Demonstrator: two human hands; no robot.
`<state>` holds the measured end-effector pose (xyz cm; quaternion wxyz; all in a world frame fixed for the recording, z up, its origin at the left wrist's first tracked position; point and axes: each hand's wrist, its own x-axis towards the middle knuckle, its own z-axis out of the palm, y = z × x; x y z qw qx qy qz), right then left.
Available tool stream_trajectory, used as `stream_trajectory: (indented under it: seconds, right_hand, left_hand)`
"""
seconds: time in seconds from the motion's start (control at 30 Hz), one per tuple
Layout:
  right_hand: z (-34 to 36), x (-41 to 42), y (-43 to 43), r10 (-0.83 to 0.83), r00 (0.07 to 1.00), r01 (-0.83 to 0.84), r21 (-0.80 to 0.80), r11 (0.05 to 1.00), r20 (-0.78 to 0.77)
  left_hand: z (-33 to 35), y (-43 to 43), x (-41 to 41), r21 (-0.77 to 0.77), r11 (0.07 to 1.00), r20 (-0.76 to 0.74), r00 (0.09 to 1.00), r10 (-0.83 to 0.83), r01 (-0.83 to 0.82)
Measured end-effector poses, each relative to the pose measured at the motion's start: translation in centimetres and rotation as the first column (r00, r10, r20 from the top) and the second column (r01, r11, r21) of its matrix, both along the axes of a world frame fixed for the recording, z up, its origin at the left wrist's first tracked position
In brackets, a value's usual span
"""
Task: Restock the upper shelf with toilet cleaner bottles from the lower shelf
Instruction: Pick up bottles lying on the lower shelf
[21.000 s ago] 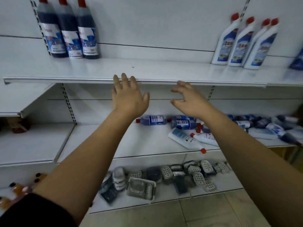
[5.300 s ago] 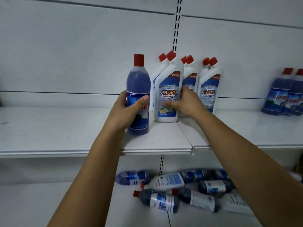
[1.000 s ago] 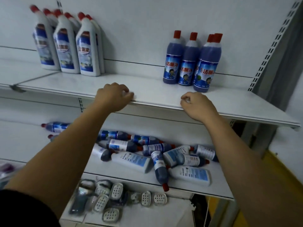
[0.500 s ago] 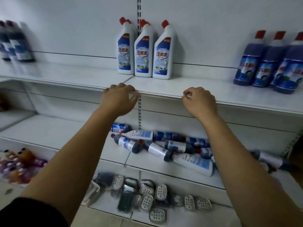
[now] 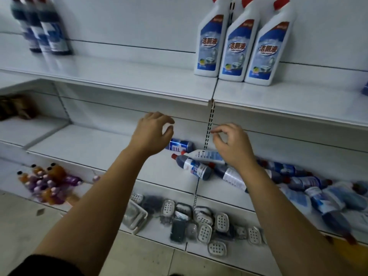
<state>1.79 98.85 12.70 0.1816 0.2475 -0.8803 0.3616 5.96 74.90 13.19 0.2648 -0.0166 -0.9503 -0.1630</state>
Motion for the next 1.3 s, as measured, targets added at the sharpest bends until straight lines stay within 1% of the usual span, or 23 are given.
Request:
stream_trajectory:
  seconds: [0.1, 0.17, 0.23, 0.3, 0.4, 0.5, 0.57, 0.63, 0.7, 0.8, 0.83, 0.87, 0.9, 0.93, 1.0, 1.03, 1.07, 1.1, 1.13, 1.17, 1.23, 1.27, 1.3]
  right_hand:
    - [-3.0, -2.3, -2.1, -0.022, 0.985, 0.019, 0.020, 1.000, 0.169]
    - [-5.2, -4.1, -3.4, -0.059, 0.955, 0.039, 0.074, 0.996, 0.290]
    - [-7.6, -6.2, -4.6, -0.090, 0.912, 0.048, 0.112, 0.993, 0.401]
    - [-9.9, -8.5, -5.7, -0.119, 0.852, 0.056, 0.137, 0.989, 0.510]
    - [-13.4, -11.6, -6.9, -0.173, 0.786, 0.023, 0.253, 0.967, 0.594]
    - [-16.4, -13.4, -8.0, -0.208, 0.766, -0.061, 0.391, 0.918, 0.608]
    - [-18.3, -14.1, -8.4, -0.231, 0.769, -0.102, 0.471, 0.876, 0.596]
    - [-19.9, -14.5, -8.8, -0.259, 0.766, -0.108, 0.515, 0.850, 0.588]
    - [-21.1, -14.7, -8.9, -0.287, 0.786, -0.079, 0.550, 0.831, 0.547]
    - [-22.3, -14.5, -9.0, -0.295, 0.849, -0.041, 0.611, 0.790, 0.439]
    - [-22.6, -14.3, -9.0, -0.295, 0.857, -0.032, 0.615, 0.788, 0.422]
    - [-22.8, -14.0, -9.0, -0.301, 0.858, -0.019, 0.611, 0.791, 0.417]
    - [-23.0, -13.7, -9.0, -0.312, 0.854, -0.004, 0.604, 0.797, 0.417]
    - [-23.2, -13.5, -9.0, -0.322, 0.852, 0.012, 0.598, 0.802, 0.414]
    - [-23.3, -12.9, -9.0, -0.342, 0.850, 0.045, 0.590, 0.806, 0.402]
    - [-23.2, -12.7, -9.0, -0.353, 0.847, 0.063, 0.584, 0.809, 0.398]
    - [-23.1, -12.5, -9.0, -0.366, 0.839, 0.078, 0.575, 0.814, 0.403]
    - [-22.9, -12.4, -8.9, -0.381, 0.823, 0.094, 0.560, 0.823, 0.422]
    - [-22.7, -12.3, -8.8, -0.394, 0.800, 0.115, 0.529, 0.841, 0.453]
    - [-22.6, -12.1, -8.8, -0.405, 0.768, 0.151, 0.474, 0.867, 0.497]
    - [-22.3, -11.8, -8.8, -0.406, 0.699, 0.268, 0.310, 0.912, 0.589]
    - [-22.1, -11.6, -8.9, -0.395, 0.667, 0.334, 0.220, 0.917, 0.631]
    - [-21.9, -11.4, -9.0, -0.374, 0.631, 0.394, 0.135, 0.909, 0.679]
  left_hand:
    - [-2.7, -2.0, -2.3, 0.050, 0.998, 0.098, 0.995, 0.028, -0.033]
    - [-4.8, -3.7, -4.7, 0.079, 0.995, 0.237, 0.971, 0.041, -0.061]
    - [-7.0, -5.4, -7.6, 0.120, 0.989, 0.359, 0.932, 0.042, -0.091]
    - [-9.1, -6.9, -10.7, 0.192, 0.973, 0.439, 0.898, 0.029, -0.125]
    - [-12.1, -7.8, -14.8, 0.277, 0.938, 0.552, 0.833, 0.021, -0.207]
    - [-15.3, -8.1, -17.9, 0.380, 0.880, 0.636, 0.771, -0.026, -0.284]
    - [-17.0, -8.0, -19.3, 0.526, 0.758, 0.677, 0.730, -0.099, -0.385]
    - [-18.7, -8.0, -20.6, 0.670, 0.552, 0.684, 0.701, -0.201, -0.496]
    - [-20.1, -7.9, -22.4, 0.767, 0.357, 0.632, 0.721, -0.283, -0.533]
    - [-21.5, -7.2, -25.0, 0.816, 0.033, 0.554, 0.766, -0.326, -0.577]
    - [-22.0, -6.9, -26.1, 0.801, -0.012, 0.565, 0.763, -0.314, -0.598]
    - [-22.4, -6.6, -26.8, 0.784, 0.006, 0.593, 0.747, -0.300, -0.620]
    - [-22.7, -6.2, -27.5, 0.774, 0.060, 0.620, 0.734, -0.278, -0.631]
    - [-22.7, -5.8, -27.8, 0.764, 0.166, 0.644, 0.716, -0.270, -0.624]
    - [-22.4, -5.2, -27.9, 0.650, 0.478, 0.726, 0.669, -0.161, -0.590]
    - [-22.2, -5.0, -28.1, 0.605, 0.551, 0.732, 0.673, -0.101, -0.575]
    - [-22.3, -4.9, -28.2, 0.597, 0.568, 0.734, 0.671, -0.102, -0.567]
    - [-22.5, -4.8, -28.2, 0.633, 0.554, 0.714, 0.684, -0.149, -0.541]
    - [-22.9, -5.0, -28.1, 0.664, 0.523, 0.694, 0.701, -0.164, -0.535]
    - [-23.5, -5.4, -28.0, 0.685, 0.459, 0.680, 0.722, -0.127, -0.566]
    - [-24.4, -6.5, -27.0, 0.786, 0.128, 0.617, 0.778, -0.118, -0.604]
    - [-24.5, -7.1, -26.3, 0.813, 0.029, 0.580, 0.804, -0.130, -0.581]
    - [-24.6, -7.8, -25.8, 0.832, 0.001, 0.549, 0.822, -0.149, -0.555]
